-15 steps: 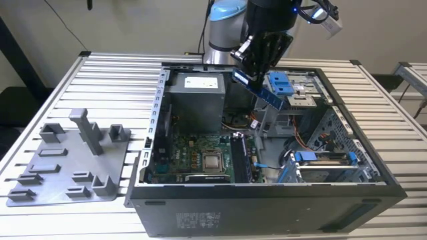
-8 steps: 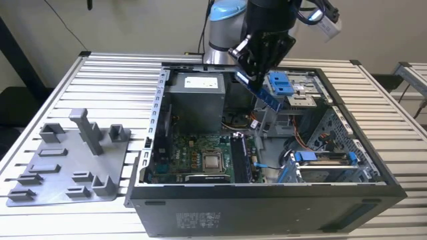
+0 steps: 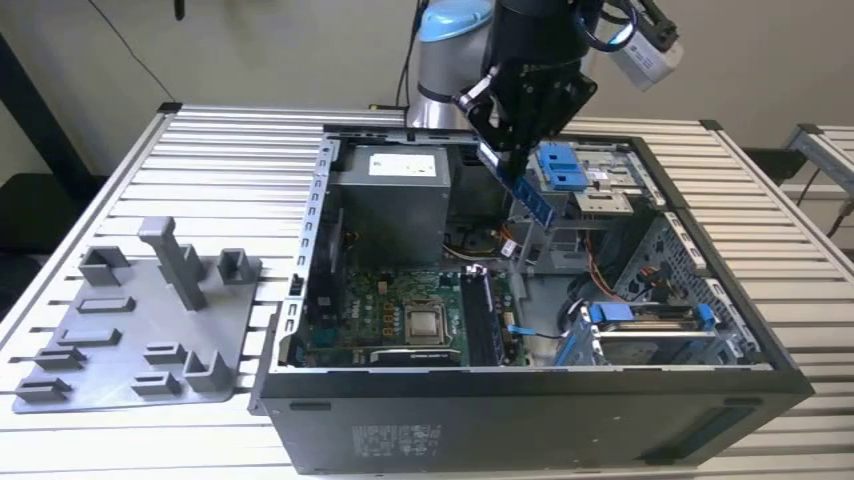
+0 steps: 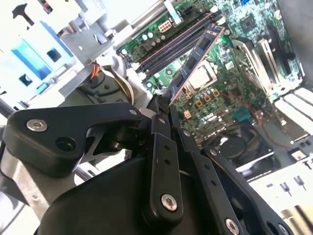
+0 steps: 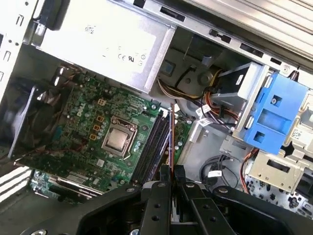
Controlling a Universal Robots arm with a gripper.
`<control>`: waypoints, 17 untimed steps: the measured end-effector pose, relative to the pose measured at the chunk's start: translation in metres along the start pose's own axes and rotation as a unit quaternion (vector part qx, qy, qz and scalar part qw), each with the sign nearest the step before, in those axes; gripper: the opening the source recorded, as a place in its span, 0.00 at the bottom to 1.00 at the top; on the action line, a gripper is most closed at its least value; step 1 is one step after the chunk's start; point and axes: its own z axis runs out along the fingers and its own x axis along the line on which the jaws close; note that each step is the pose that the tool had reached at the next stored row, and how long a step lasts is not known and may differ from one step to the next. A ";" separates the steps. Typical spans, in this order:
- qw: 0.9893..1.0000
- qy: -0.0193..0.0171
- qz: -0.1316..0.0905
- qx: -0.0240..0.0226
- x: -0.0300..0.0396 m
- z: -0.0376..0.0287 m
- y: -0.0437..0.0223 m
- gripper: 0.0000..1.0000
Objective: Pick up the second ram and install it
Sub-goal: 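Insert the second ram into the second slot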
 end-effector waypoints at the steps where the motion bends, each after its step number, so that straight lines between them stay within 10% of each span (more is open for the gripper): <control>1: 1.000 0.000 0.009 0.000 0.0000 0.0000 0.0000 0.14; 8: 0.998 0.000 0.069 0.002 0.0000 0.0003 0.0000 0.14; 17: 0.989 0.000 0.145 0.004 0.0000 0.0005 0.0000 0.14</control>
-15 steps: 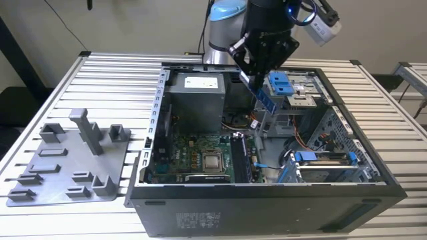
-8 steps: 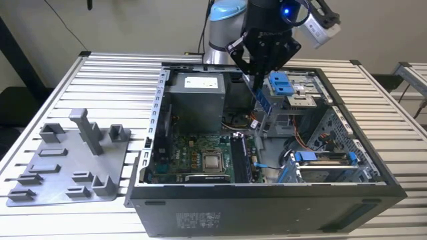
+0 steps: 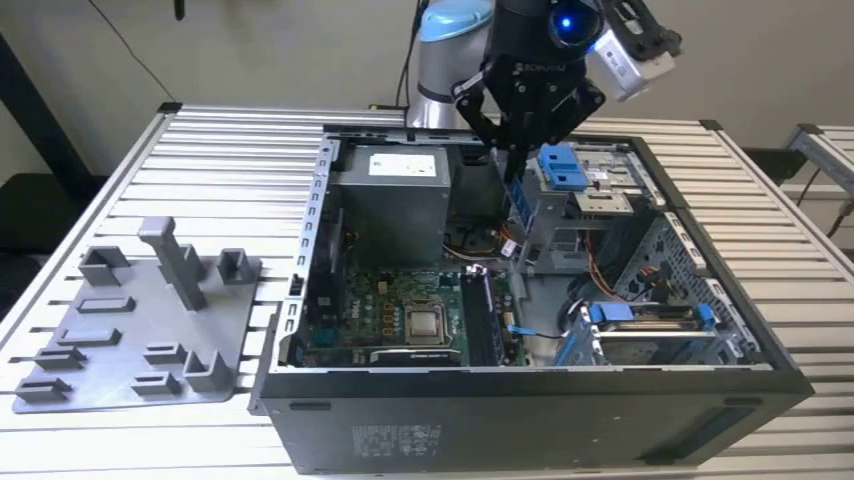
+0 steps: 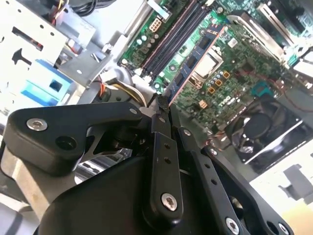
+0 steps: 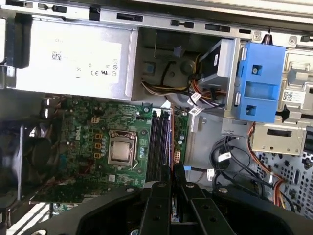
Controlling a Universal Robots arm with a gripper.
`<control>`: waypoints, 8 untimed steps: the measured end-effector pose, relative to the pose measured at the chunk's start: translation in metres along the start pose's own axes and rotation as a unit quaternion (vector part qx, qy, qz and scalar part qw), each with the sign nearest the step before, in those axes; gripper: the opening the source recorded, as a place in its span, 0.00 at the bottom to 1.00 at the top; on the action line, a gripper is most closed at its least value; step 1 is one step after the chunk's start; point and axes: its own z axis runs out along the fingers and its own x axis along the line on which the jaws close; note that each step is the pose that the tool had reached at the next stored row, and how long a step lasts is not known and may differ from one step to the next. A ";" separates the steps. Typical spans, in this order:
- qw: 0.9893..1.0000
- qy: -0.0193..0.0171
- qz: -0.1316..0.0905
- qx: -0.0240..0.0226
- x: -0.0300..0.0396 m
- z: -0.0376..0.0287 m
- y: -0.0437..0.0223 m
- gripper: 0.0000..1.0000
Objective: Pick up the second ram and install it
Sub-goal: 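Insert the second ram into the second slot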
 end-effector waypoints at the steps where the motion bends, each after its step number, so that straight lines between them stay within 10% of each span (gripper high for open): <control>1: 1.000 0.000 0.008 0.000 0.0000 0.0000 0.0000 0.14; 8: 0.998 0.000 0.057 0.002 0.0000 0.0000 0.0000 0.14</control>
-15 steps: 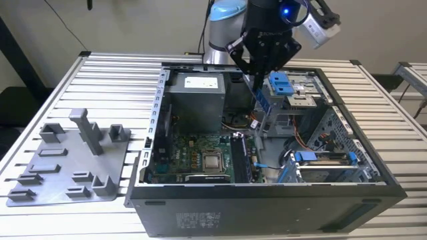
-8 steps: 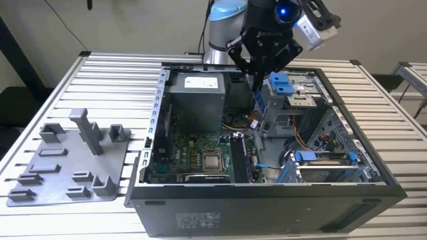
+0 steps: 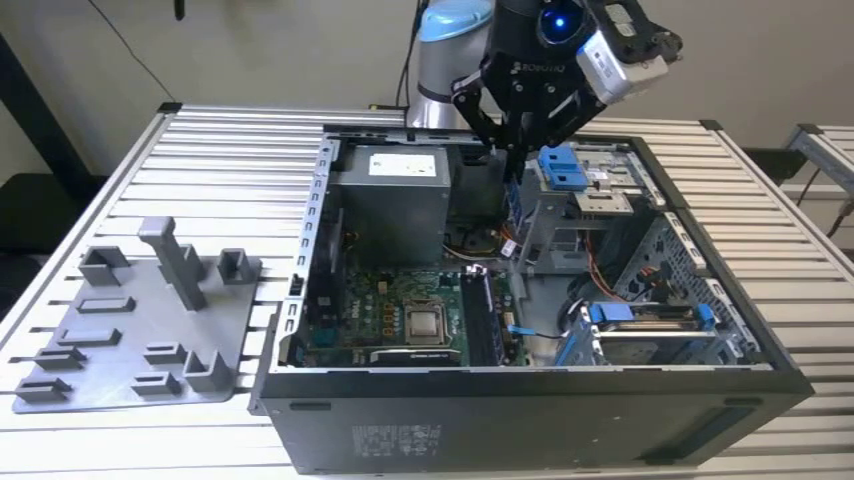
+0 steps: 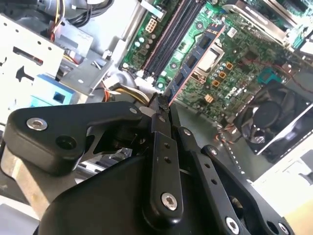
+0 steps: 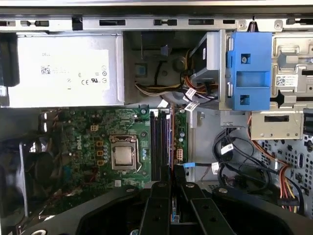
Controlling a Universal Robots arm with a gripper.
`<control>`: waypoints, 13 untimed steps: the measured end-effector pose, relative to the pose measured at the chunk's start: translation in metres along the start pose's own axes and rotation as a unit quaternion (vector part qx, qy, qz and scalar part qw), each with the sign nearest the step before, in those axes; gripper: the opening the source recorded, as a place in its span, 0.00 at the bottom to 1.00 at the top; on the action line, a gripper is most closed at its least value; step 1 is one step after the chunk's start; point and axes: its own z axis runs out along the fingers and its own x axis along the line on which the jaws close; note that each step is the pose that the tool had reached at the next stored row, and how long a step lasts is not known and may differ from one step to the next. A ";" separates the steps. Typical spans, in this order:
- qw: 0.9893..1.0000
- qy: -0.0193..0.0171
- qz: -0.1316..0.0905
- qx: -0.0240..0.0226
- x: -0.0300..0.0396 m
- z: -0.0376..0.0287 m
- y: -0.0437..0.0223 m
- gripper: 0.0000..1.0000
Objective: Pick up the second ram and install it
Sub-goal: 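Insert the second ram into the second slot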
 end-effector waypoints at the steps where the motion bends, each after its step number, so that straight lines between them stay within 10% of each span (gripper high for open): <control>1: 1.000 0.000 0.001 0.000 0.0000 0.0000 0.0000 0.14; 13: 1.000 0.006 0.001 0.000 -0.0004 0.0035 -0.0017 0.14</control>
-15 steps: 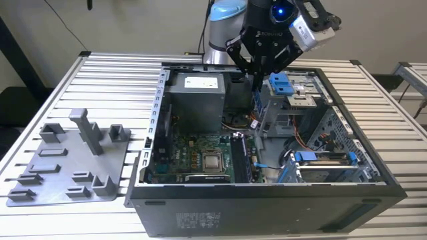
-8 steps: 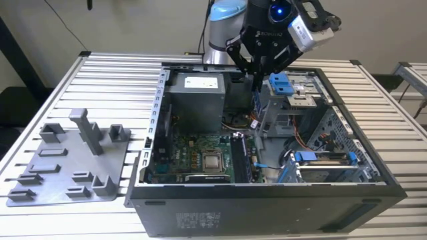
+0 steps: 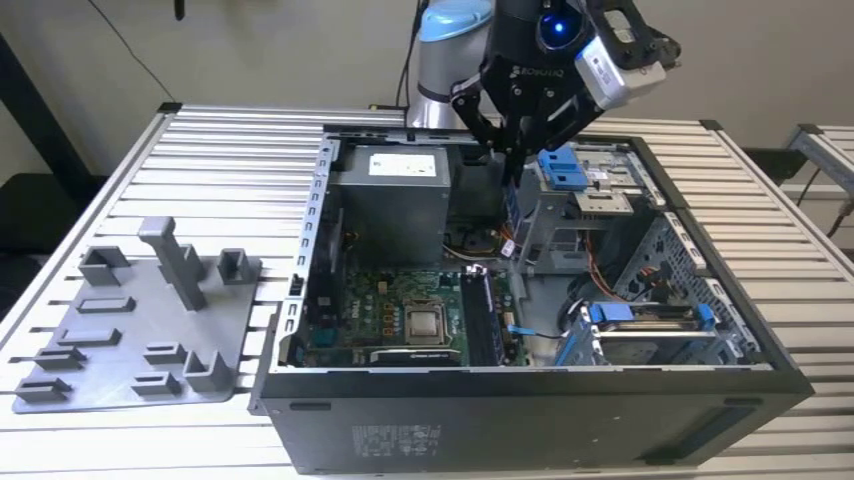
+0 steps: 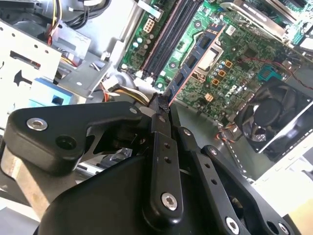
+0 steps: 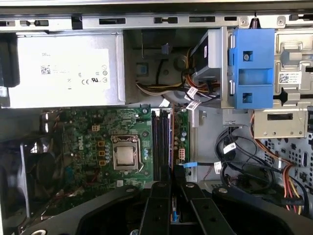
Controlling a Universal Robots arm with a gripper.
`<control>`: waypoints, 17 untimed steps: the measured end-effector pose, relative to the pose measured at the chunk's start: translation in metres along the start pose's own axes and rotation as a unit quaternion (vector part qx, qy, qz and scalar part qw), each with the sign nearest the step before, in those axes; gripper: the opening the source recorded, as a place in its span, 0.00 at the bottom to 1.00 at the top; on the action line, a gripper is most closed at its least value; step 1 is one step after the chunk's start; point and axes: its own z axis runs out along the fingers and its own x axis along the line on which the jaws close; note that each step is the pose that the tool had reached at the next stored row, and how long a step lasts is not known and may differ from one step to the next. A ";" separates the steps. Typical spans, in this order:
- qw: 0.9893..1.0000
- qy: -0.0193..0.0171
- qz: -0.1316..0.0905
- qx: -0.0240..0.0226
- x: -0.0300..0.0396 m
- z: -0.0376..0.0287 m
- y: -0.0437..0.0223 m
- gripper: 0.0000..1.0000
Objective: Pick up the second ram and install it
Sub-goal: 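Insert the second ram into the second slot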
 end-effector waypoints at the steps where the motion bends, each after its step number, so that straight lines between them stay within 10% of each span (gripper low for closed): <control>1: 1.000 0.001 0.000 0.000 -0.0002 0.0010 -0.0007 0.14; 17: 1.000 0.004 0.000 -0.003 -0.0045 0.0207 -0.0133 0.14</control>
